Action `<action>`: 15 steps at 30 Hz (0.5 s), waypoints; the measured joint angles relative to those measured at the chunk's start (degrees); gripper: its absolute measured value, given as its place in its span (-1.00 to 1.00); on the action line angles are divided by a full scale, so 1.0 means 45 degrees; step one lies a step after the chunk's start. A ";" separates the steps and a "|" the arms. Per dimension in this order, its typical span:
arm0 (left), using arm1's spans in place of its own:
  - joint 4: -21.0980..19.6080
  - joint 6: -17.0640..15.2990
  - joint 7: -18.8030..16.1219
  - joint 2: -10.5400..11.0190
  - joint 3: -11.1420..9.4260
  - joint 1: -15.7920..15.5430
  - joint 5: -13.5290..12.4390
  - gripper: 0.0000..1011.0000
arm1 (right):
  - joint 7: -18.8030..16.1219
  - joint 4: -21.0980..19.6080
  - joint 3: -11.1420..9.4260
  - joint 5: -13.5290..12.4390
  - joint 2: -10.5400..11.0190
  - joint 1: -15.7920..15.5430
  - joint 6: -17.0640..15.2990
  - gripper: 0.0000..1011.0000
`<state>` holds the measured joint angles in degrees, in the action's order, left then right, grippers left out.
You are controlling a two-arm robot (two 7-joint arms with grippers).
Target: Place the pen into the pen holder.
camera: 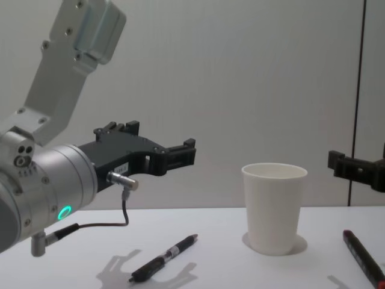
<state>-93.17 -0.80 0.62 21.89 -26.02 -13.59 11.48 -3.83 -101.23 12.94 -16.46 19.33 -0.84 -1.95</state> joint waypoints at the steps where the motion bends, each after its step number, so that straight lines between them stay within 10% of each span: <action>1: 0.0000 0.0000 0.0000 0.0000 0.0000 0.0000 0.0000 0.98 | 0.0000 0.0000 -0.0001 0.0000 0.0001 0.0000 -0.0001 0.98; 15: 0.0000 0.0000 0.0000 0.0000 -0.0001 0.0000 0.0000 0.98 | 0.0001 0.0000 0.0000 -0.0001 0.0000 0.0000 -0.0001 0.98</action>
<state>-93.17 -0.80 0.62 21.89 -26.03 -13.59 11.48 -3.82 -101.23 12.94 -16.47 19.34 -0.84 -1.95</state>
